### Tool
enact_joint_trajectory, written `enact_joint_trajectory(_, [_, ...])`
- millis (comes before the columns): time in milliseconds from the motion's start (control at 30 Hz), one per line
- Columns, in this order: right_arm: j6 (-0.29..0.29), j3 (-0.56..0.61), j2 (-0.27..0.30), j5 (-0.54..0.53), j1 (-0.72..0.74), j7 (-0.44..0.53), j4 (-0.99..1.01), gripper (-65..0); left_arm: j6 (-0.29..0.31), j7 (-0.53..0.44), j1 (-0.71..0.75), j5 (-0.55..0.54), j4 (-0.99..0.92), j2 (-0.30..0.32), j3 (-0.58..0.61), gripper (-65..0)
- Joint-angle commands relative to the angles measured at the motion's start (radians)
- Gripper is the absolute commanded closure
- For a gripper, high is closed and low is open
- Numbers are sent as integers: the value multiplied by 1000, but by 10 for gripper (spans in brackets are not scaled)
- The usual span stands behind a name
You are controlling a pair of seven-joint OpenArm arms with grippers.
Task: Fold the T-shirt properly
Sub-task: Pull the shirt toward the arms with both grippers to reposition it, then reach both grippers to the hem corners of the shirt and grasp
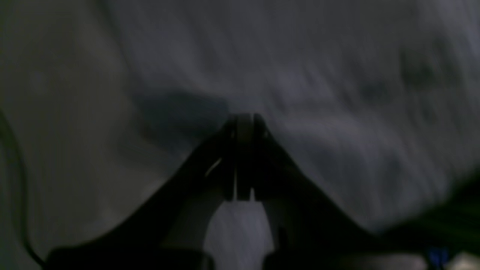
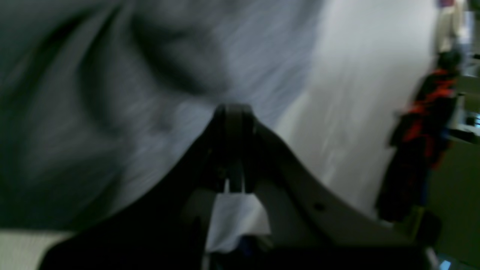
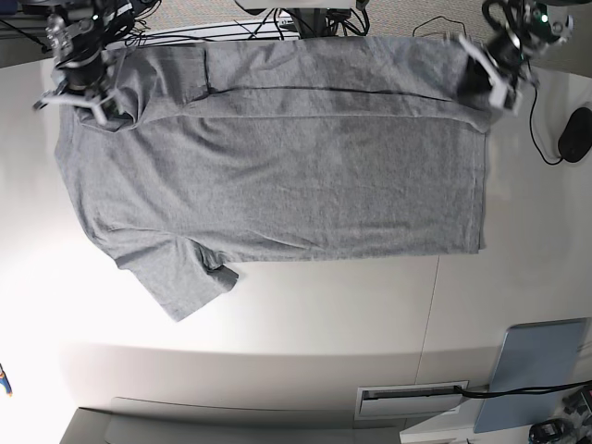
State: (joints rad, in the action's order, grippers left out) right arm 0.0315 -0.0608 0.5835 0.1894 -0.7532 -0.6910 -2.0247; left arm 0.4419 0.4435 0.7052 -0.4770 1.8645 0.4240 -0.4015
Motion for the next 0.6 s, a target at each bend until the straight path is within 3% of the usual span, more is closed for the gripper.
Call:
enact_joint_trajectory(0, [-9, -29, 15, 14, 6, 23, -18, 0, -12, -17, -19, -11, 18, 11, -10, -18])
enact_joint_trajectory(67, [3, -64, 15, 13, 34, 40, -18, -18, -55, -16, -77, -10, 16, 11, -10, -134])
enact_joint_trajectory(167, [40, -86, 15, 13, 90, 42, -18, -162, -103, -3, -172, -10, 8, 11, -9, -263])
enact_joint_trajectory(267, [57, -84, 14, -23, 156, 55, -17, -259, -109, 47, -288, -6, -46, 6, -9, -275])
enact_joint_trajectory(433, [57, -84, 6, -155, 264, 62, -17, -262, -105, 83, -495, -11, -251, 5, 0, -275])
enact_joint_trajectory(567, [56, -84, 6, -188, 321, 53, -15, -262, -100, 81, -641, -11, -432, 6, 0, -275])
